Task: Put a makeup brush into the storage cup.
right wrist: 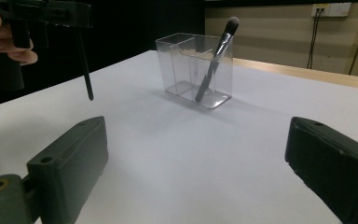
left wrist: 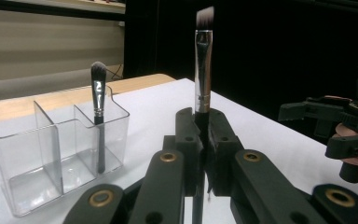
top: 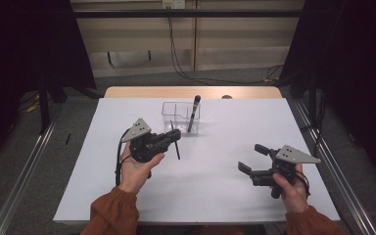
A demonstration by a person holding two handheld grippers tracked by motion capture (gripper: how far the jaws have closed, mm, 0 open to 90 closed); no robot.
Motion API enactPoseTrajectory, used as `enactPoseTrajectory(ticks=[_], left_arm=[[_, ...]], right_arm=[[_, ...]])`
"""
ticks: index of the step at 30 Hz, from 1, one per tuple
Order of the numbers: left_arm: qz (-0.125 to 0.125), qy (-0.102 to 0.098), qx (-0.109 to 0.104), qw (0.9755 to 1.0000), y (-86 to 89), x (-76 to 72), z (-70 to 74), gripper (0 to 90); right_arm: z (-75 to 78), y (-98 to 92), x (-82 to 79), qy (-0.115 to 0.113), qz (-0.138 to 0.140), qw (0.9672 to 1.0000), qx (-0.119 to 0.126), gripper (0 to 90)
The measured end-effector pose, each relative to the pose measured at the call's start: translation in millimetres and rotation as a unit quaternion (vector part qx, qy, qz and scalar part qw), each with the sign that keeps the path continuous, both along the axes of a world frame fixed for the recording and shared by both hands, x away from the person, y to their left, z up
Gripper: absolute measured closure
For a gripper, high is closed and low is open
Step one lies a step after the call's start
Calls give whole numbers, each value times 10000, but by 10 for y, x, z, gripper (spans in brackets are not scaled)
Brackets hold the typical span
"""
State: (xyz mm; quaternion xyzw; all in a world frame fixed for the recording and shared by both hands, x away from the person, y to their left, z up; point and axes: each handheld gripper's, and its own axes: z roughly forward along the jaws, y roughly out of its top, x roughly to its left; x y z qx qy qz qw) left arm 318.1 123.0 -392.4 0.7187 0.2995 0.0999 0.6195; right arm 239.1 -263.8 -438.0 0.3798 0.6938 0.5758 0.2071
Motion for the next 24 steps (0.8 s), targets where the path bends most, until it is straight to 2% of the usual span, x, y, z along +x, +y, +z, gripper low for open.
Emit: enactPoseTrajectory(ticks=[15,24], left_arm=[[82,-36,129,9999,24,139,74,854],[126,-103,179,9997,-55,277,172,854]], right_arm=[[-76,-242,-131,-68,-409,9991,19,29],[-135,-302,-211,-176,-609,9980,-45,11]])
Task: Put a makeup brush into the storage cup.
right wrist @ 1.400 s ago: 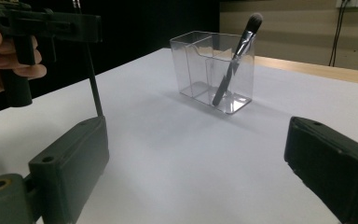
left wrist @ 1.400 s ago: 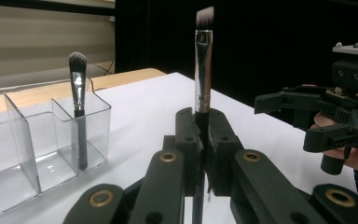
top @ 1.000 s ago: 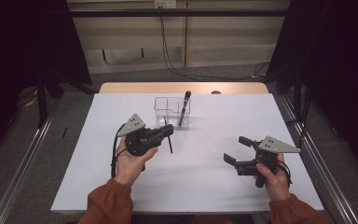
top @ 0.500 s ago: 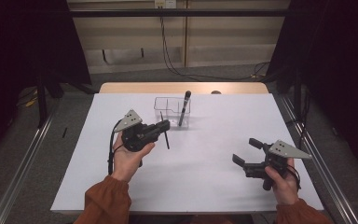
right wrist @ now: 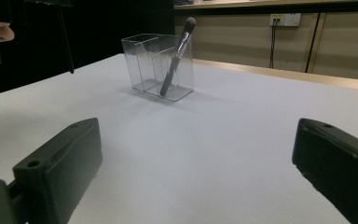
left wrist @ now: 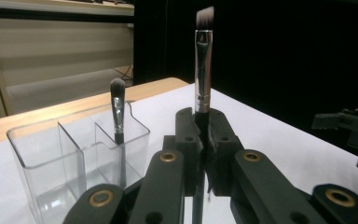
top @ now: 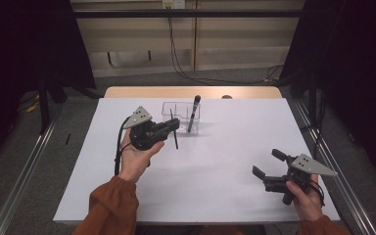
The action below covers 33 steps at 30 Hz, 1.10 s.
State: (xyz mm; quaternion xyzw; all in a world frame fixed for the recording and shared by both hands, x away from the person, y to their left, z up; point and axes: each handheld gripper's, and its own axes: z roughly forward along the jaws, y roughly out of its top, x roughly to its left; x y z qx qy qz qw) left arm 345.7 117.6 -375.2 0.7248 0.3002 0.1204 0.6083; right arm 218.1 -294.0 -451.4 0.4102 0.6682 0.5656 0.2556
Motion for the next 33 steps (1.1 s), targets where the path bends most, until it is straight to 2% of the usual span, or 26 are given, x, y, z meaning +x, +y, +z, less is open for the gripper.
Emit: enactPoseTrajectory(ticks=[8,13,21,26,33], left_arm=[[72,41,-99,9999,-48,205,7,853],[132,-1,-112,9999,-94,275,41,853],[237,-44,-39,9997,-179,396,92,854],[155,-141,4,9998,-242,428,180,853],[294,-205,13,9994,-361,554,210,853]], right_arm=[[-21,-3,-31,-85,-85,9999,-7,10],[-45,19,-33,-16,-34,10000,-14,0],[-49,9,-49,-2,-73,10000,27,0],[-41,-3,-69,-19,-111,9999,58,0],[-47,4,-65,-3,-38,10000,13,0]])
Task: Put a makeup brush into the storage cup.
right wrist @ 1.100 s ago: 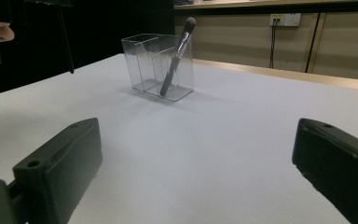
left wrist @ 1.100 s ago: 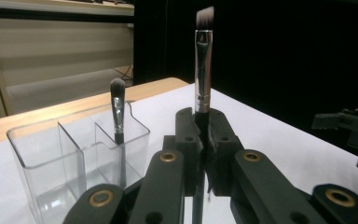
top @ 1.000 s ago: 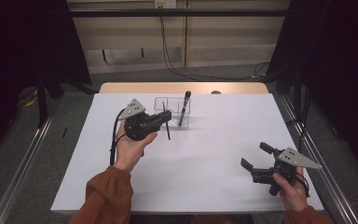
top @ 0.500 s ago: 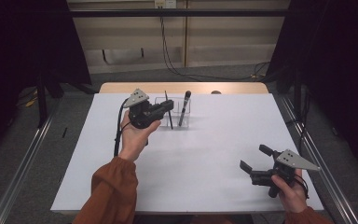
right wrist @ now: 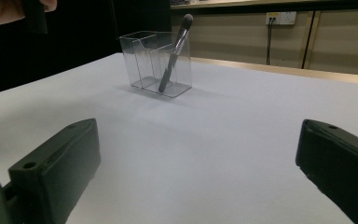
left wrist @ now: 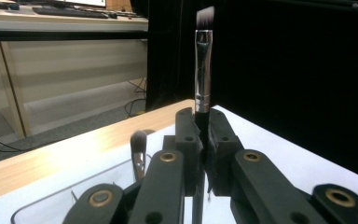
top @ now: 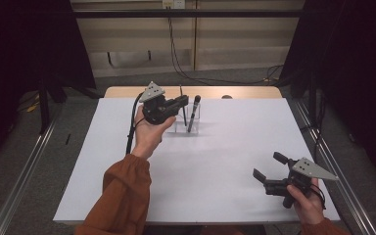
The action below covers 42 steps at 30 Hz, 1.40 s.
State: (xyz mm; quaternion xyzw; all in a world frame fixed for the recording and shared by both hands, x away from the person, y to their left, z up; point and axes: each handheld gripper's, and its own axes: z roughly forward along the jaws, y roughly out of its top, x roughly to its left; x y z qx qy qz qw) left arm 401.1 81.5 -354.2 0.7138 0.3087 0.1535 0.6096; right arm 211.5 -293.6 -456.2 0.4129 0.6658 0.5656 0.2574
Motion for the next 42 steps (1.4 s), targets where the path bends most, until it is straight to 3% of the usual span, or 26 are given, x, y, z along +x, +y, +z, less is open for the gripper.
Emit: enactPoseTrajectory(ticks=[10,28,42], left_arm=[[78,-111,-23,9999,-157,208,-17,853],[306,-187,133,9993,-317,387,-70,852],[314,-24,255,9992,-365,515,-235,852]], right_arm=[[-10,-6,0,33,24,10000,16,0],[-22,17,0,68,97,9999,-25,0],[-30,18,17,88,122,9999,-16,0]])
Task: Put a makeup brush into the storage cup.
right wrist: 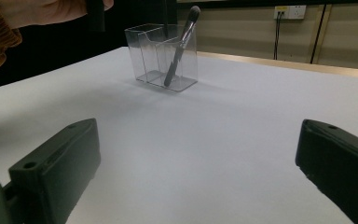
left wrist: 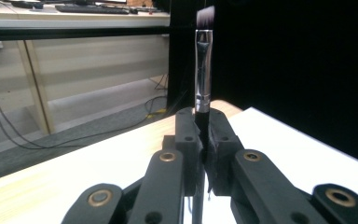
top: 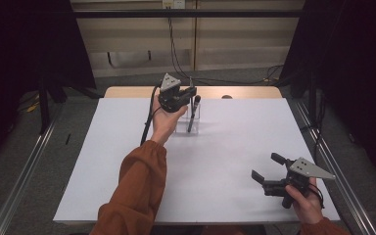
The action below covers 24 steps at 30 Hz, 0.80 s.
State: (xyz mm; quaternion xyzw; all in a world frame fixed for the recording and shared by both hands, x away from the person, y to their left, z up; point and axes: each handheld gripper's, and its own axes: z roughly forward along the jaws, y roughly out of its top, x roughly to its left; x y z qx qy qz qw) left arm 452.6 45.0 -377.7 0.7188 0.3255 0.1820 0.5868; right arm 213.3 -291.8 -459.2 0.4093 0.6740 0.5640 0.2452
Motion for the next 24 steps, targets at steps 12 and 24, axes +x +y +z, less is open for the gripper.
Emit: enactPoseTrajectory(ticks=[12,24], left_arm=[[-55,67,169,9998,-38,-22,-115,852],[-150,201,216,9995,-98,-17,-221,852]], right_arm=[[-1,-8,-22,0,-26,10000,-11,0],[-12,-6,-17,27,14,10000,4,0]])
